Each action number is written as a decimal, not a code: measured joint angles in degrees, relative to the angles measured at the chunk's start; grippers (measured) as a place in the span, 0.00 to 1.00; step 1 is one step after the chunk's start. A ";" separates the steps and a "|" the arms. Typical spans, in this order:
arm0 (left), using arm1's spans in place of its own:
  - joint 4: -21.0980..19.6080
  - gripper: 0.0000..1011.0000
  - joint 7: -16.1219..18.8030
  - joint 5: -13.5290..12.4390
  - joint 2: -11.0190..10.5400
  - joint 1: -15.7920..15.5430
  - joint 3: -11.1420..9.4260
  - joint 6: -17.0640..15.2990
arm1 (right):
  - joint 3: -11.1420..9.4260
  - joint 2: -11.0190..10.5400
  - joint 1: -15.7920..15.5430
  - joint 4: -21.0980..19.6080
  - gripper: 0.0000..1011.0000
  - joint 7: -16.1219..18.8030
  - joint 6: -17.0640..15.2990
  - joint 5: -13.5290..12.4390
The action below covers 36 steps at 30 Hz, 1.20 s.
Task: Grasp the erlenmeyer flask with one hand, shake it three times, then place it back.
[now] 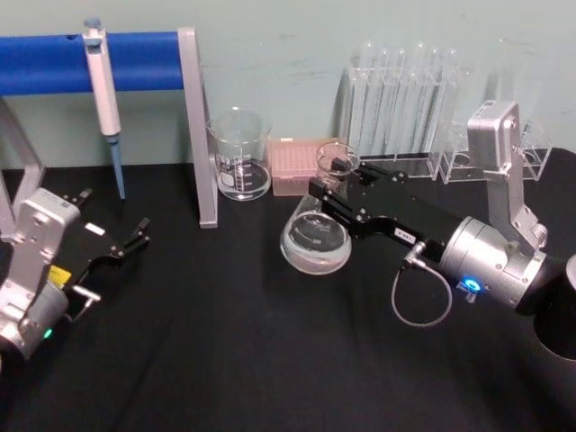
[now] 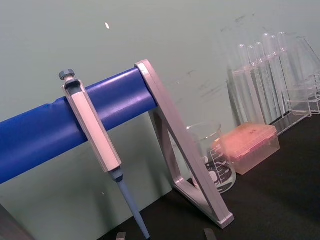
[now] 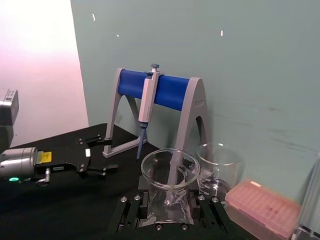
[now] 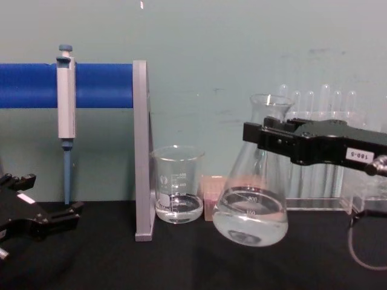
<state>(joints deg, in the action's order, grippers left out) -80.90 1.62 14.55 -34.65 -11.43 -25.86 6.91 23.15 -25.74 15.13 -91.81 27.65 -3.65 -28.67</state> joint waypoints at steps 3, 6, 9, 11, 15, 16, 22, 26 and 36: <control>0.00 0.99 0.00 0.00 0.00 0.00 0.00 0.00 | 0.31 -0.34 0.28 0.42 0.45 0.71 0.06 -0.56; 0.00 0.99 0.00 0.00 0.00 0.00 0.00 0.00 | 0.54 -0.64 0.43 0.70 0.45 1.11 0.22 -0.84; 0.00 0.99 0.00 0.00 0.00 0.00 0.00 0.00 | 0.94 -1.17 0.60 1.22 0.45 1.59 0.37 -1.07; 0.00 0.99 0.00 0.00 0.00 0.00 0.00 0.00 | 1.14 -1.39 0.67 1.51 0.45 1.81 0.40 -1.13; 0.00 0.99 0.00 0.00 0.00 0.00 0.00 0.00 | 1.59 -1.76 0.79 2.30 0.45 2.35 0.39 -1.46; 0.00 0.99 0.00 0.00 0.00 0.00 0.00 0.00 | 1.70 -1.83 0.83 2.52 0.45 2.46 0.40 -1.50; 0.00 0.99 0.00 0.00 0.00 0.00 0.00 0.00 | 2.85 -2.34 1.27 4.49 0.45 3.79 1.16 -1.43; 0.00 0.99 0.00 0.00 0.00 0.00 0.00 0.00 | 3.28 -2.46 1.53 5.41 0.45 4.15 1.51 -1.06; 0.00 0.99 0.00 0.00 0.00 0.00 0.00 0.00 | 4.47 -2.52 2.27 8.37 0.44 5.47 1.92 -0.46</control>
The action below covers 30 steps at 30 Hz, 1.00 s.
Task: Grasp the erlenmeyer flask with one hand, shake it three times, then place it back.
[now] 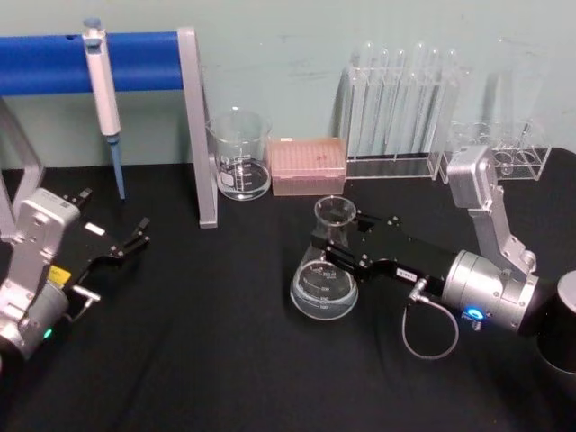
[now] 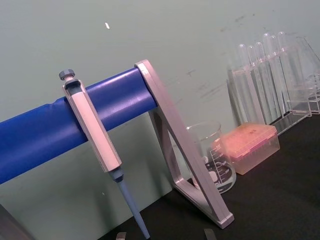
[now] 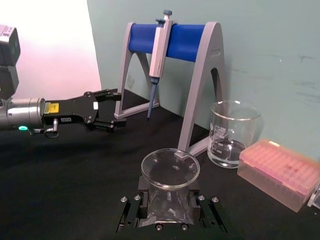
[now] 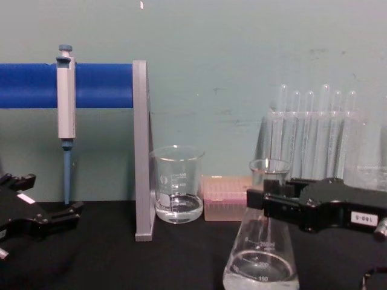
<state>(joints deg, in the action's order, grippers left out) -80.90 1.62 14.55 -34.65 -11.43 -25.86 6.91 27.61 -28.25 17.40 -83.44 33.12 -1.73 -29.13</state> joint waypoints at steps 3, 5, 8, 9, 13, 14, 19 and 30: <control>0.00 0.99 0.00 0.00 0.00 0.00 0.00 0.00 | 0.15 0.03 0.10 0.50 0.45 0.29 0.11 0.03; 0.00 0.99 0.00 0.00 0.00 0.00 0.00 0.00 | 0.30 0.07 0.25 0.99 0.45 0.52 0.27 0.06; 0.00 0.99 0.00 0.00 0.00 0.00 0.00 0.00 | 0.48 0.16 0.40 1.51 0.45 0.75 0.37 0.10; 0.00 0.99 0.00 0.00 0.00 0.00 0.00 0.00 | 0.51 0.19 0.41 1.62 0.44 0.78 0.38 0.10; 0.00 0.99 0.00 0.00 0.00 0.00 0.00 0.00 | 0.67 0.29 0.50 2.12 0.45 0.92 0.40 0.10; 0.00 0.99 0.00 0.00 0.00 0.00 0.00 0.00 | 0.74 0.34 0.59 2.38 0.45 1.01 0.40 0.10; 0.00 0.99 0.00 0.00 0.00 0.00 0.00 0.00 | 0.94 0.41 0.68 2.87 0.44 1.28 0.40 0.09; 0.00 0.99 0.00 0.00 0.00 0.00 0.00 0.00 | 1.47 0.44 0.96 3.46 0.44 1.61 0.20 0.35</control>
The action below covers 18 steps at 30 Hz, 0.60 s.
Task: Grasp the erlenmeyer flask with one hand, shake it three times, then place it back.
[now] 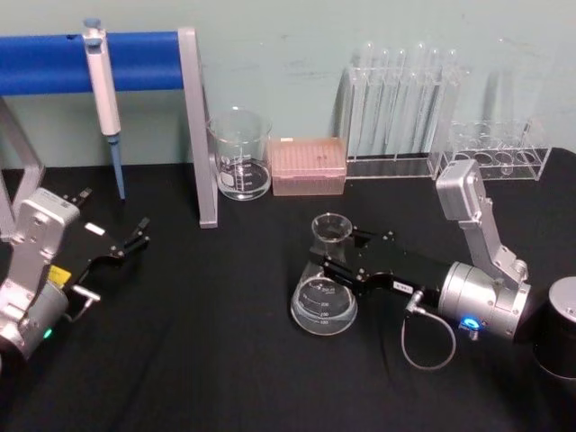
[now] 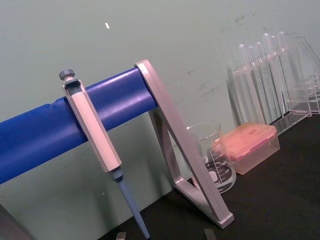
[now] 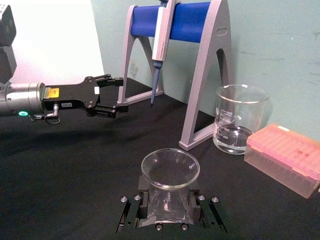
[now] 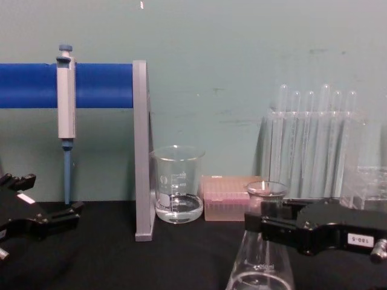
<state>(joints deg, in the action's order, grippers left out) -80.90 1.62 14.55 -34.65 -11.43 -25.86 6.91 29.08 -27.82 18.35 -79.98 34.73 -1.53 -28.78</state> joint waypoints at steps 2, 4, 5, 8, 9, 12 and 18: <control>0.01 0.99 0.00 0.00 0.00 0.00 0.00 0.00 | 0.10 0.00 0.07 0.09 0.44 0.06 -0.06 0.06; 0.00 0.99 0.00 0.00 0.00 0.00 0.00 0.00 | 0.24 0.00 0.17 0.21 0.45 0.14 -0.16 0.17; 0.00 0.99 0.00 0.00 0.00 0.00 0.00 0.00 | 0.33 0.00 0.22 0.30 0.45 0.22 -0.20 0.21; 0.00 0.99 0.00 0.00 0.00 0.00 0.00 0.00 | 0.42 -0.01 0.29 0.38 0.44 0.29 -0.25 0.27; 0.00 0.99 0.00 0.00 0.00 0.00 0.00 0.00 | 0.46 0.00 0.31 0.43 0.45 0.31 -0.26 0.29; 0.00 0.99 0.00 0.00 0.00 0.00 0.00 0.00 | 0.50 0.00 0.34 0.50 0.44 0.34 -0.28 0.28; 0.00 0.99 0.00 0.00 0.00 0.00 0.00 0.00 | 0.54 0.03 0.35 0.50 0.45 0.15 -0.58 0.25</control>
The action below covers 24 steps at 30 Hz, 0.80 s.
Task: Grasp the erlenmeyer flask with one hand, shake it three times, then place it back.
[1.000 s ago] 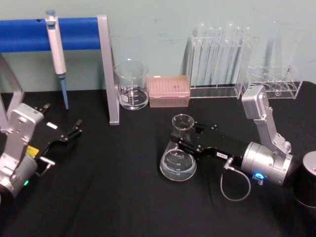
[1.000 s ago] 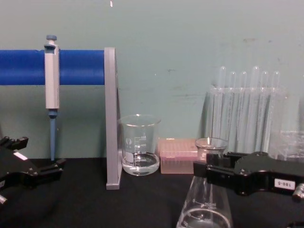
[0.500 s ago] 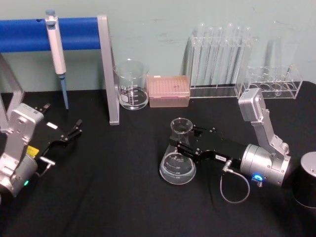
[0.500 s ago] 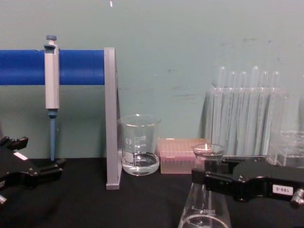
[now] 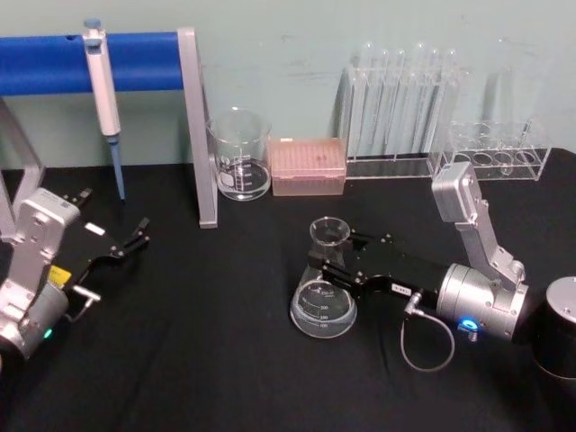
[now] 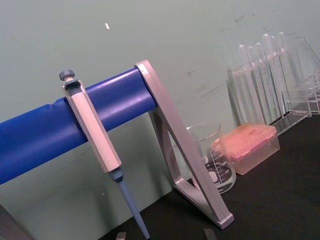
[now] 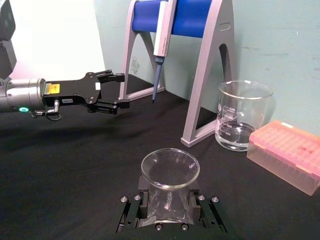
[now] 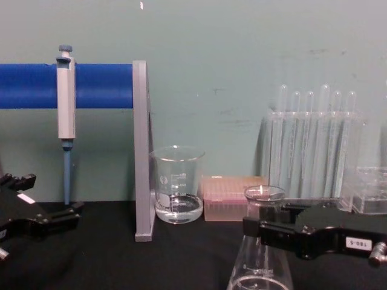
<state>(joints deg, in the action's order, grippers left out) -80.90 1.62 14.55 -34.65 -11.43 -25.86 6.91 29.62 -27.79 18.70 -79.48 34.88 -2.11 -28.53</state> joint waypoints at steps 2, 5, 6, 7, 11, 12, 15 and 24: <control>0.00 0.99 0.00 0.00 0.00 0.00 0.00 0.00 | 0.00 0.01 -0.02 -0.03 0.45 -0.09 -0.14 -0.01; 0.00 0.99 0.00 0.00 0.00 0.00 0.00 0.00 | 0.00 0.00 -0.05 -0.10 0.45 -0.18 -0.45 -0.04; 0.00 0.99 0.00 0.00 0.00 0.00 0.00 0.00 | 0.01 0.00 -0.03 -0.11 0.45 -0.20 -0.50 -0.05; 0.00 0.99 0.00 0.00 0.00 0.00 0.00 0.00 | 0.06 0.00 0.01 -0.12 0.44 -0.24 -0.59 -0.02; 0.00 0.99 0.00 0.00 0.00 0.00 0.00 0.00 | 0.13 -0.02 0.10 -0.31 0.45 -0.41 -1.00 0.04; 0.00 0.99 0.00 0.00 0.00 0.00 0.00 0.00 | 0.14 -0.03 0.10 -0.31 0.45 -0.42 -1.00 0.05; 0.00 0.99 0.00 0.00 0.00 0.00 0.00 0.00 | 0.15 -0.03 0.10 -0.32 0.45 -0.43 -1.00 0.07; 0.00 0.99 0.00 0.00 0.00 0.00 0.00 0.00 | 0.15 -0.04 0.06 -0.31 0.45 -0.43 -1.00 0.13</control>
<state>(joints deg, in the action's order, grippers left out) -80.90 1.62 14.55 -34.65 -11.43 -25.86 6.91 29.77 -27.83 18.76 -79.79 34.45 -3.11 -28.40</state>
